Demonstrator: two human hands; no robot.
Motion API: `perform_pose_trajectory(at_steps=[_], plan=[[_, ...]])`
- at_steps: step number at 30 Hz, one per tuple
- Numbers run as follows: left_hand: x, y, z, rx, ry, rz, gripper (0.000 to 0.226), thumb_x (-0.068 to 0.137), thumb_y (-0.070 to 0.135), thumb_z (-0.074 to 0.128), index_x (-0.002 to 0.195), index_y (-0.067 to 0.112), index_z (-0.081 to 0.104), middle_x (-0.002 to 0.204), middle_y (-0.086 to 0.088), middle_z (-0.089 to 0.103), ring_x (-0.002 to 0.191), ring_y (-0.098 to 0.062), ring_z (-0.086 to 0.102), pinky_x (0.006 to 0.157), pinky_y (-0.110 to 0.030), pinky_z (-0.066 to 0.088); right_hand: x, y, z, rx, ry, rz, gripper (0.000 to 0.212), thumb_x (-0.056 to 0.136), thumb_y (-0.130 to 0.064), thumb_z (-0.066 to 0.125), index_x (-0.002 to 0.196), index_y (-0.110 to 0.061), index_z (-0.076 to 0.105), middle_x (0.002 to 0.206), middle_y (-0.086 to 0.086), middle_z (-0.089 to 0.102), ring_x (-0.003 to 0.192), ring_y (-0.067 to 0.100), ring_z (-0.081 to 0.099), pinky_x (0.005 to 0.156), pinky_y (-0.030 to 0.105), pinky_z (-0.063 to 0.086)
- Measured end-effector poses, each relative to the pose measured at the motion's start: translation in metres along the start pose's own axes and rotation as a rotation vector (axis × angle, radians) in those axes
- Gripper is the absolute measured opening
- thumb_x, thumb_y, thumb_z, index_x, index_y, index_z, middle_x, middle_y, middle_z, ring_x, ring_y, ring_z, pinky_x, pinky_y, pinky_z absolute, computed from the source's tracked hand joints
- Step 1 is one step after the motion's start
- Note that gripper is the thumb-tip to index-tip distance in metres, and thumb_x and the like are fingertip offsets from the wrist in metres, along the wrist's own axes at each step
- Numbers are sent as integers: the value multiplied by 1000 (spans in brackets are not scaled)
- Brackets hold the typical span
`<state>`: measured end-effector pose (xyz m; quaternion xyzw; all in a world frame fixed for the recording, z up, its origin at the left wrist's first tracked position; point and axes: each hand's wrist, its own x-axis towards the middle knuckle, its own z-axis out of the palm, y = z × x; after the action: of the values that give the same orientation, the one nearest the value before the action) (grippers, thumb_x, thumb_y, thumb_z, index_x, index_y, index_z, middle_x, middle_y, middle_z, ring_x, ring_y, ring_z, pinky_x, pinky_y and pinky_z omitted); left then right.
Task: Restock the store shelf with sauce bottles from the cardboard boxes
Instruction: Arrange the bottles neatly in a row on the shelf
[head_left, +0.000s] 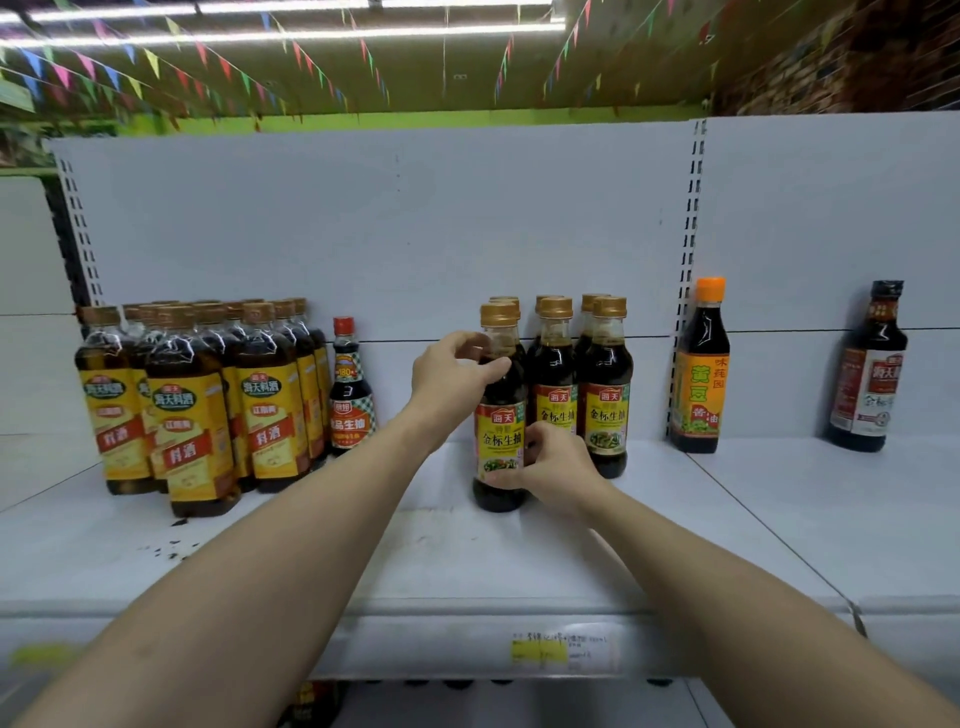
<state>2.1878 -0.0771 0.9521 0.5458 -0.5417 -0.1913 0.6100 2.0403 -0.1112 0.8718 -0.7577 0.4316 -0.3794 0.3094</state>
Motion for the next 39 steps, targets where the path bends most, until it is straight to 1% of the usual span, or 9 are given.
perform_pose_trajectory(at_steps=[6, 17, 23, 25, 29, 31, 34, 37, 39], plan=[[-2, 2, 1, 39, -11, 33, 38, 92, 25, 78, 128, 20, 67, 121, 2, 67, 107, -21, 68, 95, -43, 60, 6, 3, -2, -54, 24, 15, 52, 66, -31, 97, 107, -20, 66, 104, -8, 74, 97, 10, 69, 91, 35, 58], [4, -6, -3, 56, -71, 86, 45, 93, 27, 77, 136, 19, 65, 123, 3, 68, 108, -18, 69, 95, -38, 59, 8, 6, 3, -82, 100, 68, 60, 61, -30, 99, 110, -21, 66, 103, -10, 74, 95, 8, 70, 81, 25, 55], [-4, -15, 2, 3, -53, 117, 42, 96, 32, 73, 136, 22, 63, 120, 6, 67, 105, -11, 65, 95, -35, 58, 2, 3, 9, -146, 133, 98, 55, 66, -39, 96, 111, -26, 68, 103, -12, 76, 95, 8, 70, 89, 35, 58], [-9, -17, -1, 80, -29, 134, 45, 98, 38, 69, 140, 23, 59, 116, 12, 63, 112, -15, 61, 99, -37, 53, -3, -1, 9, -213, 130, 103, 59, 65, -49, 93, 113, -27, 65, 105, -12, 74, 97, 10, 69, 89, 37, 58], [-23, -32, -18, 476, -45, 129, 67, 100, 61, 51, 155, 25, 42, 152, -4, 52, 143, -28, 43, 115, -48, 39, -21, -12, 3, -344, 74, 95, 58, 76, -59, 81, 121, -26, 63, 111, -7, 72, 103, 18, 66, 90, 38, 55], [-36, -39, -29, 620, -86, 104, 74, 99, 67, 46, 160, 27, 34, 162, -4, 41, 150, -29, 33, 120, -51, 33, -32, -16, -2, -408, 18, 92, 56, 80, -64, 72, 122, -28, 64, 111, -5, 71, 105, 21, 65, 91, 39, 55], [-61, -40, -43, 786, -86, 57, 75, 99, 68, 41, 162, 29, 28, 168, -3, 30, 155, -26, 23, 123, -52, 27, -48, -16, -8, -483, 5, 93, 70, 70, -80, 56, 122, -34, 60, 117, -3, 68, 114, 31, 61, 96, 47, 52], [-92, -34, -55, 890, -31, -7, 73, 100, 67, 39, 161, 30, 29, 169, -3, 28, 156, -26, 19, 121, -54, 27, -67, -18, -13, -572, 42, 63, 70, 86, -71, 58, 138, -24, 50, 142, 7, 54, 134, 38, 45, 108, 53, 42], [-116, -31, -62, 932, 7, -56, 71, 101, 67, 37, 161, 30, 30, 169, -2, 28, 157, -26, 16, 121, -57, 24, -80, -23, -15, -651, 86, -33, 69, 94, -66, 53, 146, -21, 43, 154, 10, 43, 142, 39, 33, 114, 54, 33]])
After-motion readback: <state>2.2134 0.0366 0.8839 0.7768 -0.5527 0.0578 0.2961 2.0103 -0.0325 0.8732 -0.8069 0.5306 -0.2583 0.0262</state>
